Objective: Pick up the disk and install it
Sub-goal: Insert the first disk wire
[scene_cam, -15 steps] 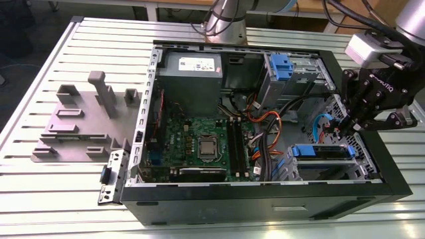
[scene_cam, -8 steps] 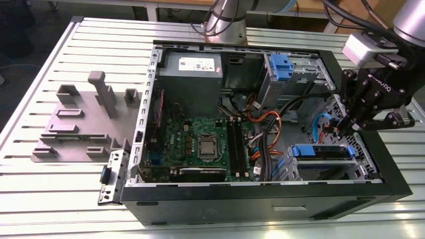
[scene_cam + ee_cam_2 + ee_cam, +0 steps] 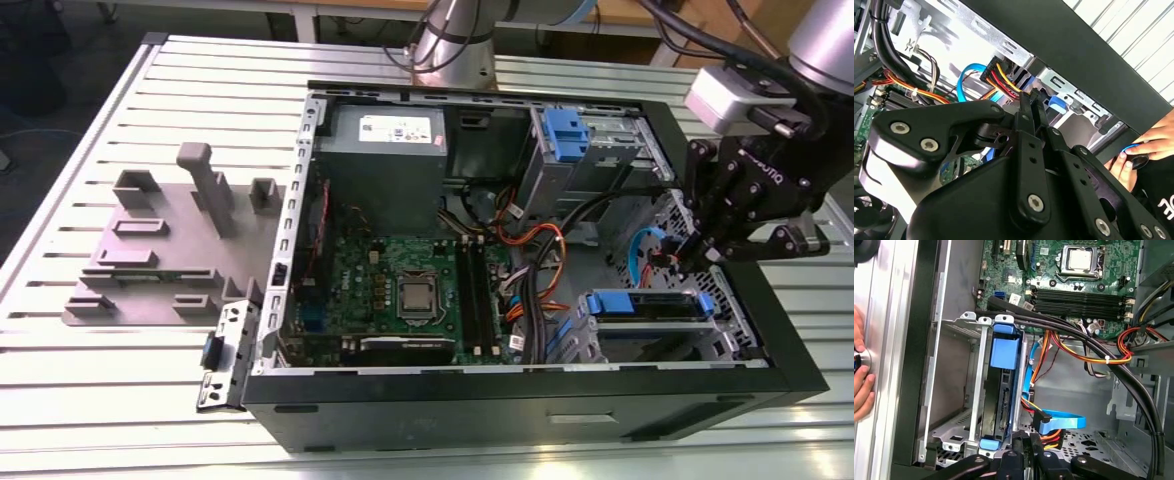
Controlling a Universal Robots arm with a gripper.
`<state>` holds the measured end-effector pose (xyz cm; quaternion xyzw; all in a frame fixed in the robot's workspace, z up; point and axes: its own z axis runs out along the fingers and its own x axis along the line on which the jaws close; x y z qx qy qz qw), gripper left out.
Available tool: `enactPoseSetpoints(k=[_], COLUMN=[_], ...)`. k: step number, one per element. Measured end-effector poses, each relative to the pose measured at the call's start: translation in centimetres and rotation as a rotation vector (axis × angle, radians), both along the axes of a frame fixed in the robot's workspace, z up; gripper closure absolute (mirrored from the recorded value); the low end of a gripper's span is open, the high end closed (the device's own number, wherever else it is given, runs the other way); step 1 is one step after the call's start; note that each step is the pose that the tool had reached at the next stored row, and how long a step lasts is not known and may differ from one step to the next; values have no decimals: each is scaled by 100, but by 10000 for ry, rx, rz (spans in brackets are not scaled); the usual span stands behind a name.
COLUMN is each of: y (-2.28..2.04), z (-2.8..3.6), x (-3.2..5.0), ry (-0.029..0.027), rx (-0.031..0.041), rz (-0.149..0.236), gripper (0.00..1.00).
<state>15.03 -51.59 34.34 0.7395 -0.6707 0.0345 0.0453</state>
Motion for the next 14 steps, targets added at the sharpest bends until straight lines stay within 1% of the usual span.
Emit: enactPoseSetpoints(k=[3,7,10,12,14], y=[-17,-70,-81,-83,-82], z=[-2,-4,-6,-7,-9], x=[-4,-30,-84,-112,-113], ry=[-13,-48,-85,-94,-96], rx=[54,76,85,101,111], rz=[-1,0,0,-20,-135], gripper=[83,83,83,83,83])
